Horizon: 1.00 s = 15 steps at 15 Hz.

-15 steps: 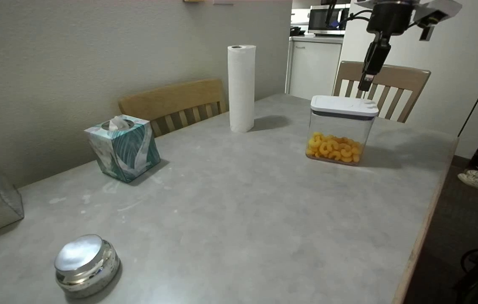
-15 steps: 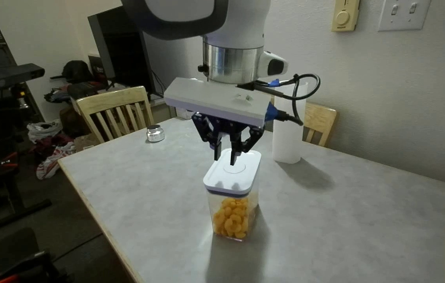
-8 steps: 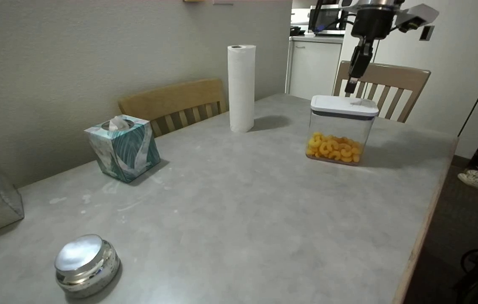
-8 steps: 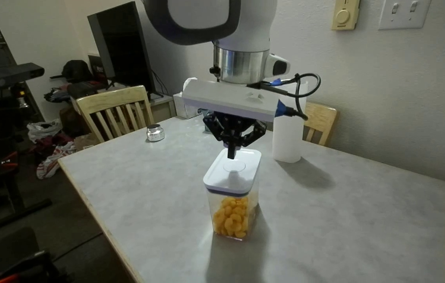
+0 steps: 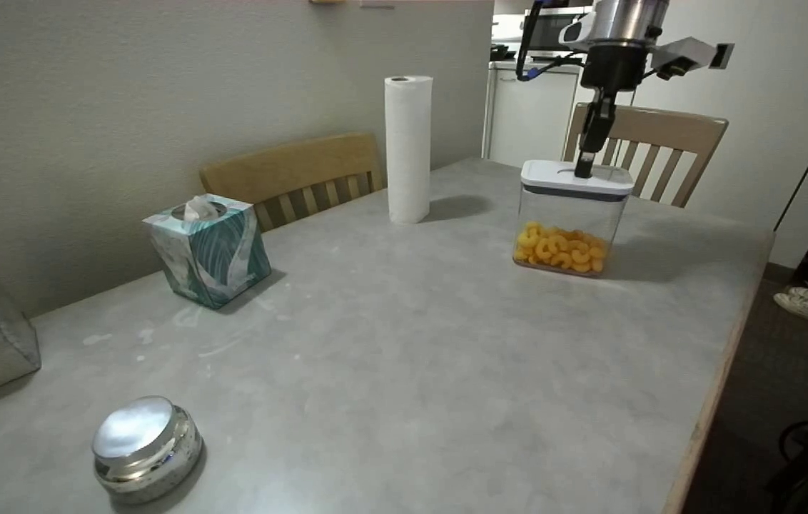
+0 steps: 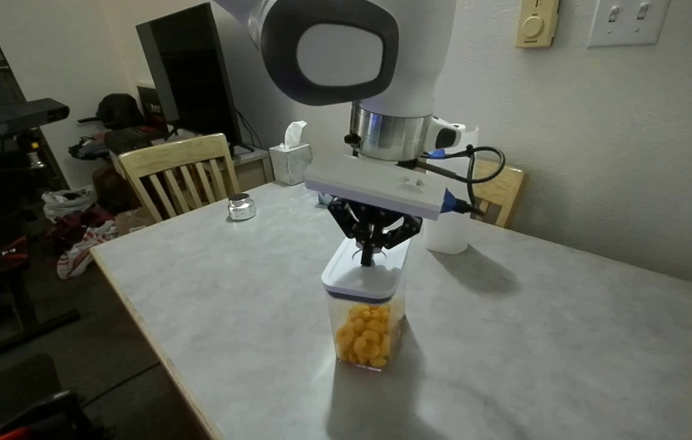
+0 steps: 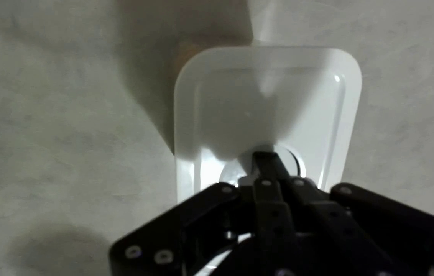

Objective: Press down on the white lid, remove the lid from the food container

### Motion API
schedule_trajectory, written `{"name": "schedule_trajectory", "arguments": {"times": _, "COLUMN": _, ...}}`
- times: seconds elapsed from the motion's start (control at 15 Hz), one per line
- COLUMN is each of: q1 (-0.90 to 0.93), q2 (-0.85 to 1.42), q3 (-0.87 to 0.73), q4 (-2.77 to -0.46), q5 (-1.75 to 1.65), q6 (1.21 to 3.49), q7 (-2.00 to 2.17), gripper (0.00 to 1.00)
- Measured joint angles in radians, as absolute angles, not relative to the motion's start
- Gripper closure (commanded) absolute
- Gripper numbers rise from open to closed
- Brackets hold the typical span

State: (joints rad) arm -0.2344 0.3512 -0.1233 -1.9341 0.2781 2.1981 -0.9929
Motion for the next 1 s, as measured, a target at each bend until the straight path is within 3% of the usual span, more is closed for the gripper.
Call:
{"name": "schedule_trajectory", "arguments": {"times": 0.53, "q1": -0.247, "q2": 0.367, "q3": -0.107, "q4": -1.911, "q5": 0.274, "q6": 2.18, "q7": -0.979, "gripper": 1.0}}
{"name": "schedule_trajectory", "arguments": {"times": 1.0, "q1": -0.247, "q2": 0.398, "q3": -0.094, "q4": -1.849, "q5": 0.272, "q6": 2.003, "q7": -0.959, "gripper": 1.0}}
